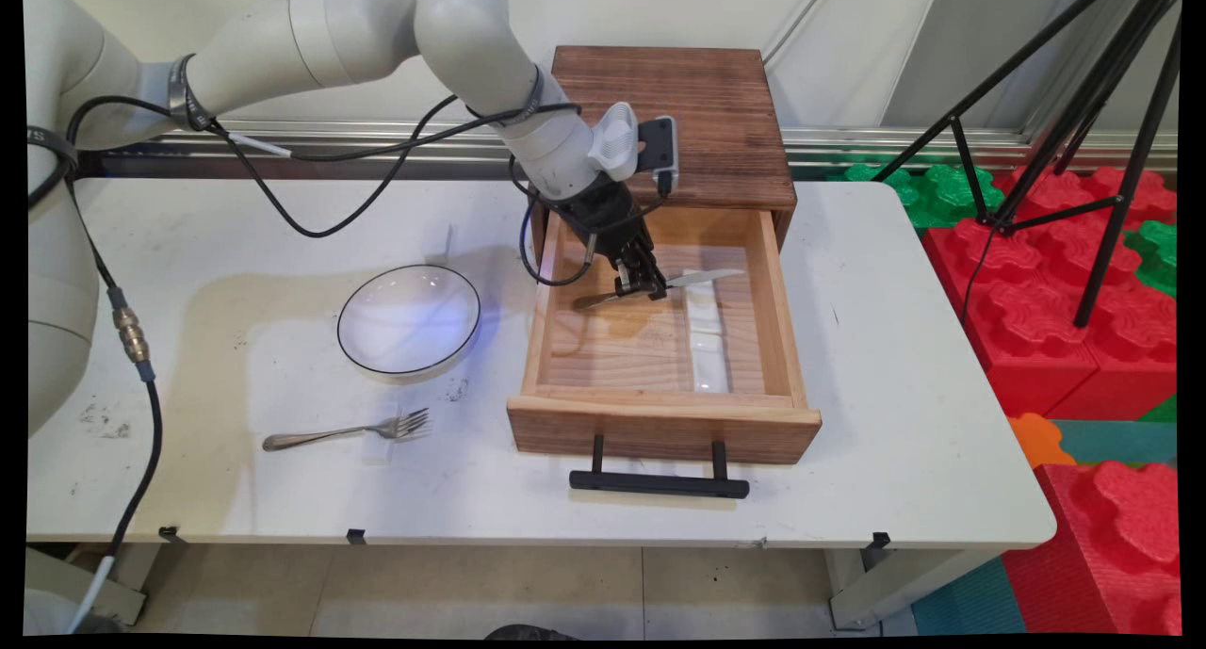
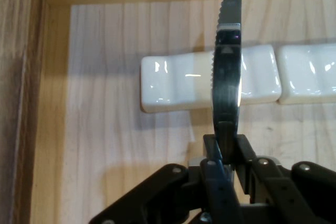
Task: Place the picked object into the drawer
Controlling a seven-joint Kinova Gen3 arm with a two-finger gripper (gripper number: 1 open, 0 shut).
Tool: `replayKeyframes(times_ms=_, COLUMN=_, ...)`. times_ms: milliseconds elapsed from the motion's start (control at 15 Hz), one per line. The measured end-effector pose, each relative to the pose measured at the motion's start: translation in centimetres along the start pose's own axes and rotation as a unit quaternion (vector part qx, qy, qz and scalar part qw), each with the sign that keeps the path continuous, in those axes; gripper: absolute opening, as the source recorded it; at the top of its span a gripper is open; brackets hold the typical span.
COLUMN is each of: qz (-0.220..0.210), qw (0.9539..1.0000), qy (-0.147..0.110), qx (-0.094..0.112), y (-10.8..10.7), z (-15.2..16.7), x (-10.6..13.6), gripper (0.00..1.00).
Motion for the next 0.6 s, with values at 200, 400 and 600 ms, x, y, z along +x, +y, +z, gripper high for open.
replayKeyframes(times_ms=200, qz=0.003, qw=1.0000, qy=0.000, qx=0.000, y=-0.1, z=0.6, x=-0.1, gripper=0.00)
replayKeyframes(times_ms=400, qz=0.003, qw=1.0000, qy=-0.002, qx=0.000, y=-0.1, z=1.2, x=-0.1, gripper=0.00)
replayKeyframes(times_ms=600, qz=0.000, qw=1.0000, qy=-0.003, qx=0.000, y=-0.2, z=1.9, x=-0.2, gripper=0.00)
